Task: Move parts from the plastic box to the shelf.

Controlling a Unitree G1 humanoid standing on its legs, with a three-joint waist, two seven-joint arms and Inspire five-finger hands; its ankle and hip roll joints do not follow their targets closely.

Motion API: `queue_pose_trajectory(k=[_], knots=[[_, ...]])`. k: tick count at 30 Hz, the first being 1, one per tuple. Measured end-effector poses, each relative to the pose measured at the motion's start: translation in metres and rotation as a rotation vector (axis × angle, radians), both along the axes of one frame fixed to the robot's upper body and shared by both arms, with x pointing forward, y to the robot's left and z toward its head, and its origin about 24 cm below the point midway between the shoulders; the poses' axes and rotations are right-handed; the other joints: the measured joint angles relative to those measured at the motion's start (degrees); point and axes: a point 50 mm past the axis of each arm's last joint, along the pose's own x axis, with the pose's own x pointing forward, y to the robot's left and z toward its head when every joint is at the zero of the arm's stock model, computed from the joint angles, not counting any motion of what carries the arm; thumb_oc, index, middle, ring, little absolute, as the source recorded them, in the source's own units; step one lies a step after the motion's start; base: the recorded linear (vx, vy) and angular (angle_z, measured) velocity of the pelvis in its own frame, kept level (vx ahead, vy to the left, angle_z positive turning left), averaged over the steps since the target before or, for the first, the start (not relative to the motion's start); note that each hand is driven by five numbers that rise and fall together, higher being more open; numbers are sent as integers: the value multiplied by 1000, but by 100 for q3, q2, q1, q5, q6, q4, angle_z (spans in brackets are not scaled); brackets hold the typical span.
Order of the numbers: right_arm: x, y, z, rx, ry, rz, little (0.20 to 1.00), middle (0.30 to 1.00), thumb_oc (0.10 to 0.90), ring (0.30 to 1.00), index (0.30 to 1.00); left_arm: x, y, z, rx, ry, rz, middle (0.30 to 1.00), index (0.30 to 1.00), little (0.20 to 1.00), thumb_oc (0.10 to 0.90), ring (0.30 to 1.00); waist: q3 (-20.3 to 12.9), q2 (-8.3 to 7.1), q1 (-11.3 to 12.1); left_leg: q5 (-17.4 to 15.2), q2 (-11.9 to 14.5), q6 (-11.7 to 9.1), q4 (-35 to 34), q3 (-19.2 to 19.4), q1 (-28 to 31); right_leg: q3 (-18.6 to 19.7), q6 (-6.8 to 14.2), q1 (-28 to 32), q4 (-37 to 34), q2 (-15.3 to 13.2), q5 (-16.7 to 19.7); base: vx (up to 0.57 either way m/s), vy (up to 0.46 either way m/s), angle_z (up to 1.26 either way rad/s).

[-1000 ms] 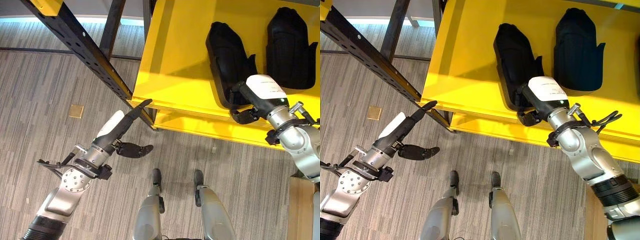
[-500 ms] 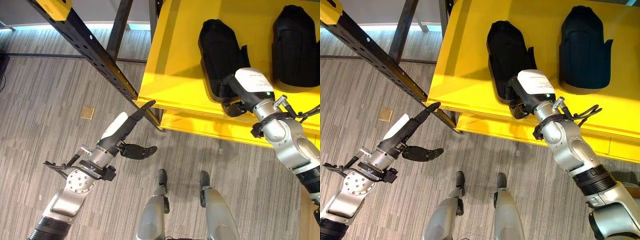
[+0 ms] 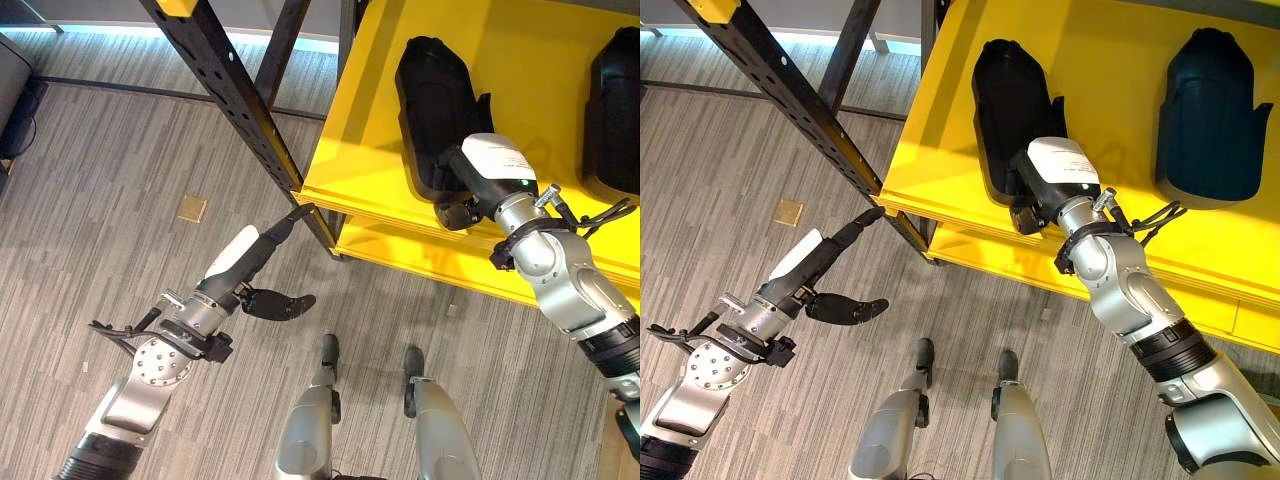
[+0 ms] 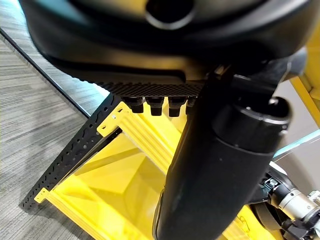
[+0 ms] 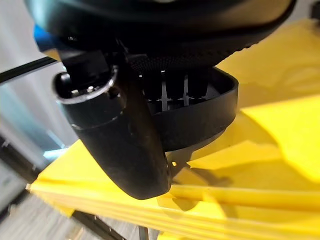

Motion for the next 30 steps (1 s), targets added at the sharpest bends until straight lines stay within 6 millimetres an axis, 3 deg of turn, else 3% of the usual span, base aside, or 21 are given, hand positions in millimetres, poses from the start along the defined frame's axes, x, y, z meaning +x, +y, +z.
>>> queue_pose_trajectory(k=[8,15,30], knots=[[15,-3,-3,108,-31,-91,300,300,400,300,300,2,-3,-3,-24,46,-14,1000,1000,1000,900,1000,-2,4,17,-10,-66,67,4,-10,51,-7,30,73,-50,-77,3,31,41,3],[20,-21,1,238,-99,-202,300,300,400,300,300,3,-2,-4,-23,63,1,1000,1000,1000,900,1000,-7,11,43,6,-165,99,-3,-1,49,-3,91,107,-93,-172,13,17,20,2],[25,-38,8,189,-76,-264,300,300,400,300,300,3,-2,-5,-25,70,2,1000,1000,1000,900,1000,-8,13,175,2,-169,106,-3,-10,95,-14,104,183,-154,-176,22,2,2,0]])
